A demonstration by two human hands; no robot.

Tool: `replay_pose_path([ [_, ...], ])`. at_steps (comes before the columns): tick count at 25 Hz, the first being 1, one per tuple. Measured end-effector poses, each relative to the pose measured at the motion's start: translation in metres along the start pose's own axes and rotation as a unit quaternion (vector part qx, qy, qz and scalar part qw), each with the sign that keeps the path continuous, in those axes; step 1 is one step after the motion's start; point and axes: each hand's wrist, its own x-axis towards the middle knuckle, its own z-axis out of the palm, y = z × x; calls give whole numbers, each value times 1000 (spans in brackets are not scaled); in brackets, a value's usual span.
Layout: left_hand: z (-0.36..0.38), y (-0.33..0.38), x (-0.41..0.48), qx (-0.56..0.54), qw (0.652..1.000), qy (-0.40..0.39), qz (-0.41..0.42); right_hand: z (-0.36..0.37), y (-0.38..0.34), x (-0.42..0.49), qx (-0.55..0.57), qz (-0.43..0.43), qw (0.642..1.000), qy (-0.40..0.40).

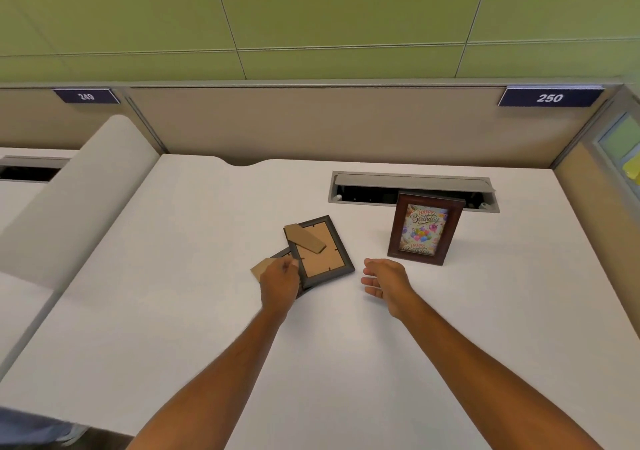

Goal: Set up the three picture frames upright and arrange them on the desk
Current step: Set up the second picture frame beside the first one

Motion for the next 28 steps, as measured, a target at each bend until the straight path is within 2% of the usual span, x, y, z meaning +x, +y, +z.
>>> replay_pose_path([
  [4,-10,-9,14,-20,998,-54,-14,29,-3,11,9,8,1000,11],
  [9,-15,-13,28,-57,989,-113,-73,52,0,22,14,26,999,37],
  [18,-26,-13,41,-117,970,-159,-145,59,6,20,104,19,992,69],
  [28,-46,-2,41,-166,967,-144,-131,75,-6,12,86,3,993,76],
])
